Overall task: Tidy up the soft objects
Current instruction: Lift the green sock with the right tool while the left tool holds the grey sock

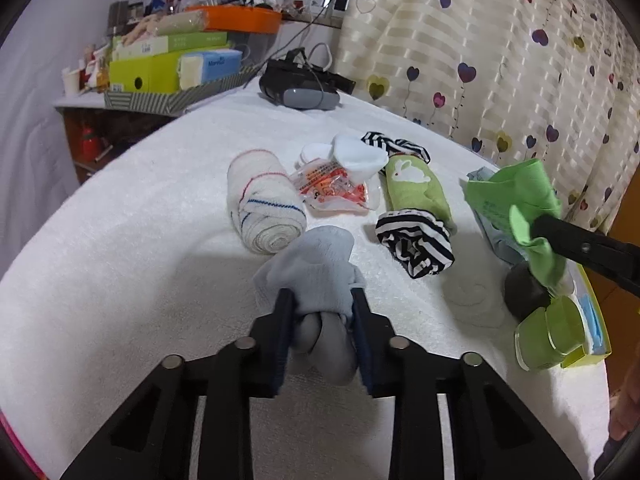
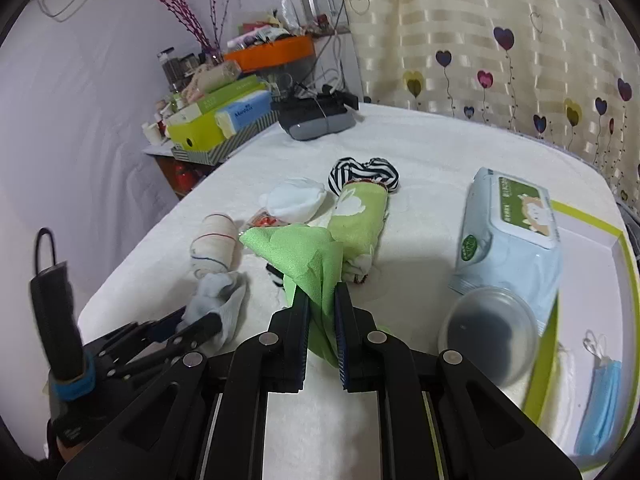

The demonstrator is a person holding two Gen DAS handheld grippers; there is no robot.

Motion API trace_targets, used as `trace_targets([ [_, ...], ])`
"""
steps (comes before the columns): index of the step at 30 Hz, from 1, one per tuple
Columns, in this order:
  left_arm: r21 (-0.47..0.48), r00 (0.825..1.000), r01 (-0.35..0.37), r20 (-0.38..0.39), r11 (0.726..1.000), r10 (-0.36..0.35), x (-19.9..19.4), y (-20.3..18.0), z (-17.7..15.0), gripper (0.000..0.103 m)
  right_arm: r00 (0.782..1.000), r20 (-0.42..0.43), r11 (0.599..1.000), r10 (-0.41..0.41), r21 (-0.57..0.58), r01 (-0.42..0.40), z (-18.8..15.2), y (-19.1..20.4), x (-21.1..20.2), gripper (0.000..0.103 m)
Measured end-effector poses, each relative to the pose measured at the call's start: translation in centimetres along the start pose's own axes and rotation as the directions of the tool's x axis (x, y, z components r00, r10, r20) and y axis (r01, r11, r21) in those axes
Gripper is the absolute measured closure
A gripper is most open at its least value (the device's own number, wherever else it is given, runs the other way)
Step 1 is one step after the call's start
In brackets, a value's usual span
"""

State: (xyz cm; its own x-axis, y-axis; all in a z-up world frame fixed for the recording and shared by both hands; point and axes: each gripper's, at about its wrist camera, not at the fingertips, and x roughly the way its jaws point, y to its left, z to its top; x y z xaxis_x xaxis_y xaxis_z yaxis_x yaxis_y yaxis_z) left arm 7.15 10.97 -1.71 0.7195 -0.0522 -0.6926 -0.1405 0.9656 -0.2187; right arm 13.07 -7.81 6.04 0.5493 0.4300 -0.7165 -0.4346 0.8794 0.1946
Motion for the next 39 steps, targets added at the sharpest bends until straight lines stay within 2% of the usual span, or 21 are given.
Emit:
trace_targets([
  [9, 0.018, 0.999, 0.019, 0.049, 1.000, -0.020, -3.1, -1.3, 0.0, 0.083, 0.997, 0.066, 0.999, 0.028, -0.038, -0.026, -1.0, 0.8, -3.9, 0.091],
  [21, 0.054, 0.991, 0.065, 0.112, 0.996, -0.070, -6.9, -3.7, 0.3, 0.083, 0.991, 0.122, 0.998, 0.051, -0.027, -0.048, -2.5, 0.3, -7.6, 0.091],
  [39, 0.117, 0.977, 0.141, 0.141, 0.983, -0.157, -9.8, -7.4, -0.3, 0.083, 0.979, 0.202, 1.000, 0.005, 0.029, -0.011, -4.8, -2.1, -12.7, 0.091],
])
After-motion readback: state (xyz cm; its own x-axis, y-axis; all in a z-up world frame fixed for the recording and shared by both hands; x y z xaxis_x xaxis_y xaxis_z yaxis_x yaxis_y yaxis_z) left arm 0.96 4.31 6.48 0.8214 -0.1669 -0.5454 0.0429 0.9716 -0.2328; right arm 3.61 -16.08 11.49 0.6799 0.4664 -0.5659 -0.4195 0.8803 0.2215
